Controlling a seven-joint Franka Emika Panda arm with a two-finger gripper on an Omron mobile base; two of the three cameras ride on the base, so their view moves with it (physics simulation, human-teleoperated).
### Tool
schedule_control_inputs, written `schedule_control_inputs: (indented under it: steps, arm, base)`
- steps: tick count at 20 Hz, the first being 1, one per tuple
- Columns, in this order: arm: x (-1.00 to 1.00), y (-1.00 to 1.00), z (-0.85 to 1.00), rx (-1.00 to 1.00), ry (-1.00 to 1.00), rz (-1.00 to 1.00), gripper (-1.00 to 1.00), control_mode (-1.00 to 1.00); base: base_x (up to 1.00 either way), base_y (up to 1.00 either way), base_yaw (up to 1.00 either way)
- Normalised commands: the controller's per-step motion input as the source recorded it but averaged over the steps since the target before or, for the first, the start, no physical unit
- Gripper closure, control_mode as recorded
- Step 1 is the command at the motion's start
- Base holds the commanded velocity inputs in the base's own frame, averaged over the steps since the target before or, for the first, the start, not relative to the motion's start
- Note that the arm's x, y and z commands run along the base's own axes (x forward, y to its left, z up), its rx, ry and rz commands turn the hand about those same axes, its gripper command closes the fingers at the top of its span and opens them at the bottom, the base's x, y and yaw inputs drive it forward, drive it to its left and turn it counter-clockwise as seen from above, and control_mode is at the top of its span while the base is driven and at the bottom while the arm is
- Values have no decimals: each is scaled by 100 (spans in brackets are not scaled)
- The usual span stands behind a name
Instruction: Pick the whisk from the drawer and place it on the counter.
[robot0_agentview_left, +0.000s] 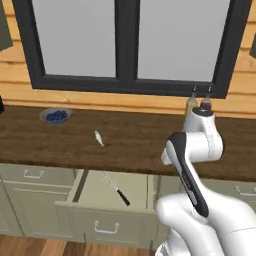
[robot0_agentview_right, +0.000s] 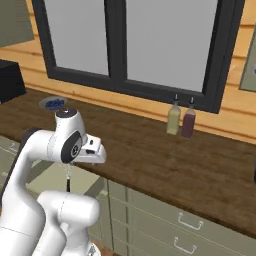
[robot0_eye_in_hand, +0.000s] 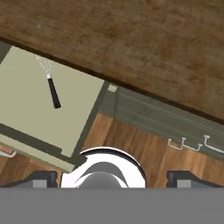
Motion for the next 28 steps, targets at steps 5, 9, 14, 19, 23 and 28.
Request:
schedule_control_inputs:
  steps: [5, 9, 14, 19, 23, 28]
  arm:
    - [0, 0, 0, 0, 0, 0, -100, 100]
    - [0, 0, 0, 0, 0, 0, -100, 100]
    - [0, 0, 0, 0, 0, 0, -100, 100]
    - [0, -3, -2, 0, 0, 0, -100, -100]
    - [71, 20, -52, 0, 0, -1, -100, -100]
    - [98, 63, -49, 0, 1, -7, -100, -100]
  base:
    - [-48, -1, 42]
    - [-64, -14, 39]
    - [-43, -27, 32]
    - [-3, -5, 3]
    - [0, 0, 0]
    - [0, 0, 0]
